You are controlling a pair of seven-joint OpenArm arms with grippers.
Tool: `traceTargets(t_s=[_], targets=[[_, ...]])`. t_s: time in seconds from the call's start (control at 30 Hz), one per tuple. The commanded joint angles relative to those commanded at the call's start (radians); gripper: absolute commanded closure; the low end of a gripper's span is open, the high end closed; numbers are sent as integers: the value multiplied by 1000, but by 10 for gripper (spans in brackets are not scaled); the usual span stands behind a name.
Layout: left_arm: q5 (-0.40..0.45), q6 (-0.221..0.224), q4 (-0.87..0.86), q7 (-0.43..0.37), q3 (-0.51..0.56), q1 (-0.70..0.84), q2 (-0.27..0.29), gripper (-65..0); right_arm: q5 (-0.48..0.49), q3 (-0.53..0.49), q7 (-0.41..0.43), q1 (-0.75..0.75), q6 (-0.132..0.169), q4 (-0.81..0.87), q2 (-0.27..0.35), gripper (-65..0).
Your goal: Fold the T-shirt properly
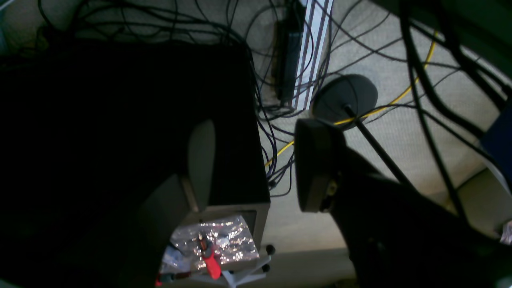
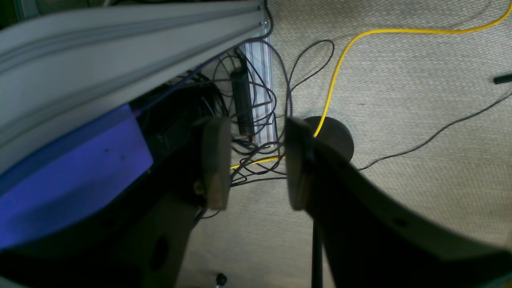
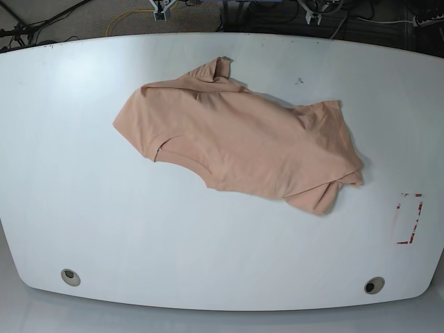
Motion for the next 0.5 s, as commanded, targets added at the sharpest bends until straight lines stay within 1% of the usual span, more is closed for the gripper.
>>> traceTargets(t_s=[0.5], targets=[[3,4,0,-1,-2,1,-3,-301,-3,4,8,-1,-2,-7,2,-214]])
